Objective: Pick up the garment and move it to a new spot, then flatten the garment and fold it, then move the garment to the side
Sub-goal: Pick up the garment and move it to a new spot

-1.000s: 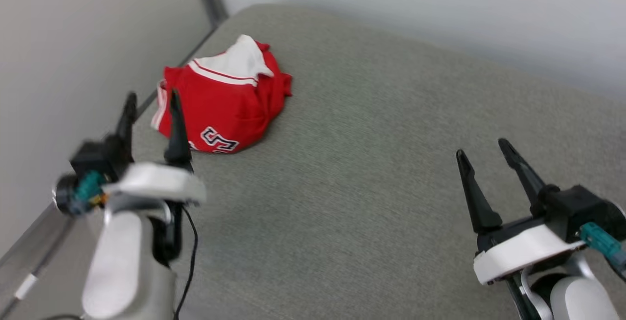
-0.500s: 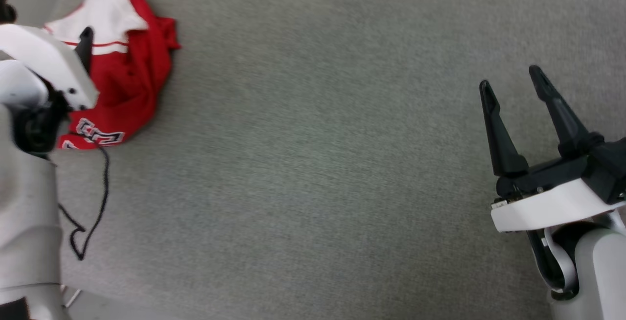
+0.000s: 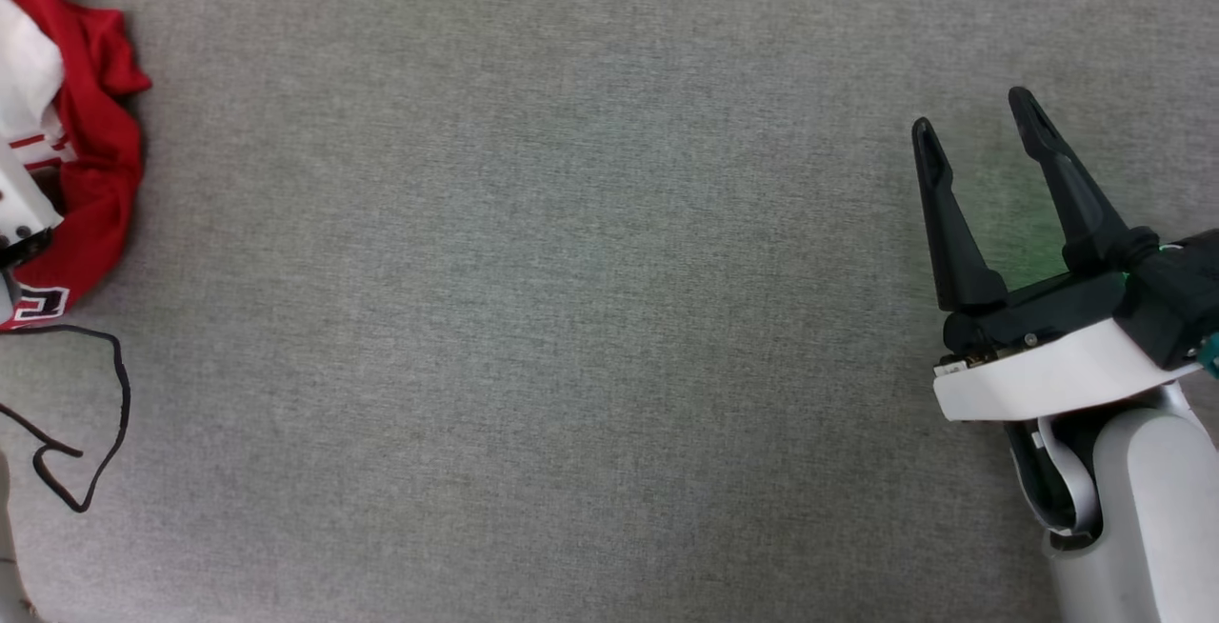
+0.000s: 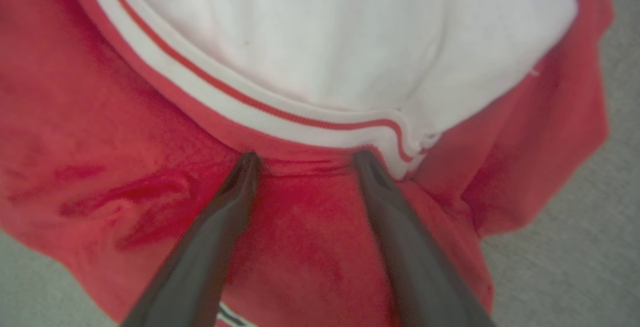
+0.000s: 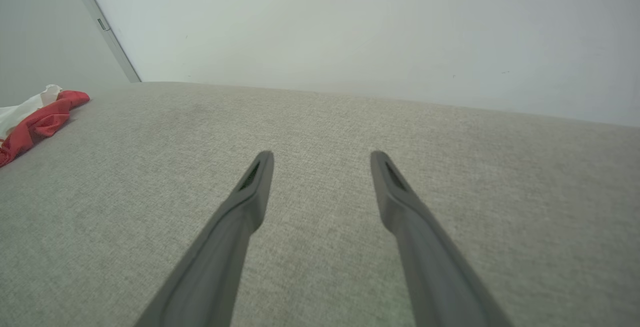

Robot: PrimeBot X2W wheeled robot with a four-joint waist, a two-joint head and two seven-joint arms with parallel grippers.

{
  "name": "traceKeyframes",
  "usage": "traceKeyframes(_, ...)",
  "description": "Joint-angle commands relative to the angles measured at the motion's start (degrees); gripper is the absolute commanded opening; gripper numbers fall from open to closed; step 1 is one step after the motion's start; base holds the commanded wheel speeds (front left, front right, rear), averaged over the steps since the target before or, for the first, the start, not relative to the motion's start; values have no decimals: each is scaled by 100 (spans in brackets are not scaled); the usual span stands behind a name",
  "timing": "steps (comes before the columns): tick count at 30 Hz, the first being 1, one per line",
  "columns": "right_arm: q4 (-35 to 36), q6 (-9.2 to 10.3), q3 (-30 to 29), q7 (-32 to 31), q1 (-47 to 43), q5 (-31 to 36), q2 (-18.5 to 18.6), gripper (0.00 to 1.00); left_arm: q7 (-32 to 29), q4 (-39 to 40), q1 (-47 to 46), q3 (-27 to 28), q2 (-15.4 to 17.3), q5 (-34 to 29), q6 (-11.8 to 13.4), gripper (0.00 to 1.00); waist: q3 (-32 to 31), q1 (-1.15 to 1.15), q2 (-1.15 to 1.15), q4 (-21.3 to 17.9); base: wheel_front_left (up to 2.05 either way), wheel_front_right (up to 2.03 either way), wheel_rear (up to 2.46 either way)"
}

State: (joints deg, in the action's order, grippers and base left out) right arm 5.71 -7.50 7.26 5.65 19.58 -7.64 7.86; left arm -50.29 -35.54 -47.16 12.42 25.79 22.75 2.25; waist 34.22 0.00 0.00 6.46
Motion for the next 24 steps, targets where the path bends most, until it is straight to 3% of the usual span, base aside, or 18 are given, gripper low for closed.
traceKeyframes(1, -28, 2, 16, 47, 81, -33, -16, 100, -189, -387, 633, -127, -409, 39, 16, 0, -44, 0, 0, -28, 0, 0, 0)
traceKeyframes(6, -125, 3, 8, 88, 10, -29, -43, 100, 371, -145, 631, -124, -235, -122, 24, 0, -291, 0, 0, -14, 0, 0, 0)
traceKeyframes(9, -208, 2, -17, 122, -104, -28, -74, 100, 1030, 34, 511, -104, -129, -215, -1, 0, -594, 0, 0, 20, 0, 0, 0)
traceKeyframes(10, -237, 3, -35, 130, -168, -33, -104, 100, 1546, 156, 435, -106, -32, -335, 28, 0, -806, 0, 0, 40, 0, 0, 0)
traceKeyframes(13, -279, 2, -83, 135, -314, -31, -161, 100, 2325, 236, 371, -122, -77, -468, 78, 0, -1161, 0, 0, 77, 0, 0, 0)
traceKeyframes(18, -317, 2, -179, 118, -565, -27, -255, 100, 3508, 262, 278, -180, -199, -532, -48, 0, -1714, 0, 0, 114, 0, 0, 0)
traceKeyframes(24, -315, 2, -274, 61, -853, -45, -362, 100, 4442, 366, 238, -432, -432, -644, -221, 0, -2240, 0, 0, 31, 0, 0, 0)
